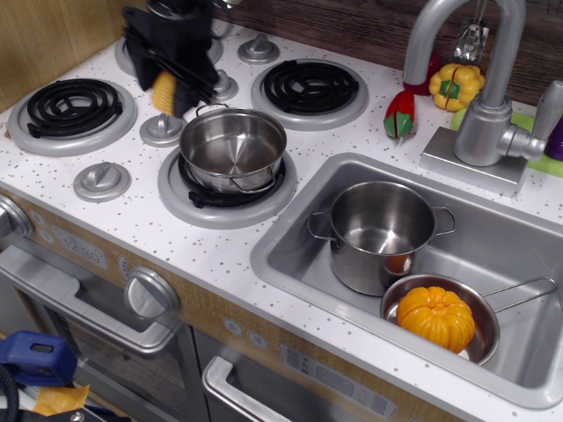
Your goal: Put corn in pan which is on stove
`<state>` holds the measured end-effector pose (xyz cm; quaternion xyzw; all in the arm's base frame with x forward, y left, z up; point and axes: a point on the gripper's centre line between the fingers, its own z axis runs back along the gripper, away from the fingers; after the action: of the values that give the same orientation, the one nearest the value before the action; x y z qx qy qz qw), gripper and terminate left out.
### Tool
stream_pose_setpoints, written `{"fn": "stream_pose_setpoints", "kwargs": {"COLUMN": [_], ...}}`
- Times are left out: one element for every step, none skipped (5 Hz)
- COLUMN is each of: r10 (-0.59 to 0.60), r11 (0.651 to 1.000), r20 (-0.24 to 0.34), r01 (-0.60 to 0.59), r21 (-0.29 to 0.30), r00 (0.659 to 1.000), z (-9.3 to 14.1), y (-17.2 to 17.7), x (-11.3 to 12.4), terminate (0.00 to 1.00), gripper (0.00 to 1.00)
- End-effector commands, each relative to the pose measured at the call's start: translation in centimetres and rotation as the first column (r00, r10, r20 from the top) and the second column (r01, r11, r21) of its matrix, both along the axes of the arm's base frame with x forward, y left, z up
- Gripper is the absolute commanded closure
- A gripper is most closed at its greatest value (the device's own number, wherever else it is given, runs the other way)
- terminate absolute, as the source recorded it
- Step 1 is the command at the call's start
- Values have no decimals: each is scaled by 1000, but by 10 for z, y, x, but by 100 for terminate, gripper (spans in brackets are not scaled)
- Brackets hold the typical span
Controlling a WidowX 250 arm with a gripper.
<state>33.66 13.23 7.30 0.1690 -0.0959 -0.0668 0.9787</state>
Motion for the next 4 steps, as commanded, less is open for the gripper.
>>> {"fn": "stream_pose_setpoints", "kwargs": {"r10": [-22, -23, -26, -33], "r11": [999, 995, 991, 985], "r20": [117, 112, 127, 141], "r01": [28, 33, 42, 56], "r21": [-45, -89, -127, -165], "r00": [993, 993, 992, 989], "z": [18, 10, 6, 1], "y": [-36, -39, -40, -41], "x": [11, 8, 5, 6], "terminate": [0, 0, 0, 0], "gripper": [0, 0, 0, 0]}}
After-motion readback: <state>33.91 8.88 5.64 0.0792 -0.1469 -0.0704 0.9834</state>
